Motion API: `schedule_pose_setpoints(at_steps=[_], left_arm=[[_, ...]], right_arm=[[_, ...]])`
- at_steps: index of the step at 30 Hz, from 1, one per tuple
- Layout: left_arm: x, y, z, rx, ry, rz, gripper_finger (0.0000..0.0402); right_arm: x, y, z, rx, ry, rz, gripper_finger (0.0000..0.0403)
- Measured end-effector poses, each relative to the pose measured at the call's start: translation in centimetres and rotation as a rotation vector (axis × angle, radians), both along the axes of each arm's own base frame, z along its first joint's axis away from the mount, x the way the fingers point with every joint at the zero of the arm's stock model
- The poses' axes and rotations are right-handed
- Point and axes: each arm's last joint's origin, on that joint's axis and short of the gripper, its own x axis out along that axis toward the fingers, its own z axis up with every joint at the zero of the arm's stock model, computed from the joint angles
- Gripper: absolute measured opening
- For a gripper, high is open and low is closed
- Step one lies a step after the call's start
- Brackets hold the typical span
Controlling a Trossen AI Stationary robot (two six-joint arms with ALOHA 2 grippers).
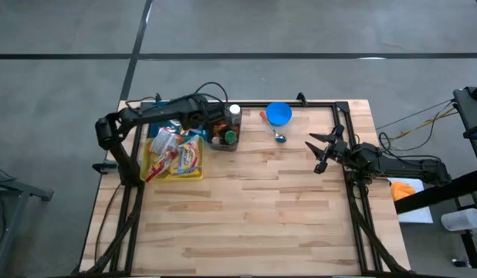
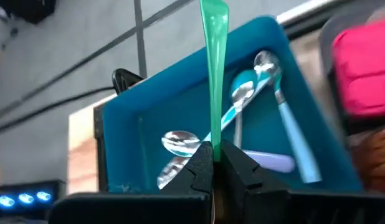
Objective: Pick & Place Food Item
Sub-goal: Put the green spoon into the blue bin
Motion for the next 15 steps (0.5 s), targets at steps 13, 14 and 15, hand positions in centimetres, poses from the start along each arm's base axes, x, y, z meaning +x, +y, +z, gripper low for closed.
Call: schedule_pose_setpoints(at_steps=[13, 14, 15], left_arm=[[-2.7, 3.3, -5.0, -0.087, 0.167, -0.131, 0.0009], [-2.7, 3.4, -5.3, -0.088, 0.168, -0.142, 0.0009], [-2.8, 3.6, -5.6, -0.092, 0.168, -0.152, 0.0009]], right_arm=[[0.0, 0.0, 0.0, 0.000, 0.000, 0.000, 0.0157], [0.0, 0.0, 0.0, 0.000, 0.000, 0.000, 0.0157], [0.0, 0.0, 0.0, 0.000, 0.000, 0.000, 0.0157]])
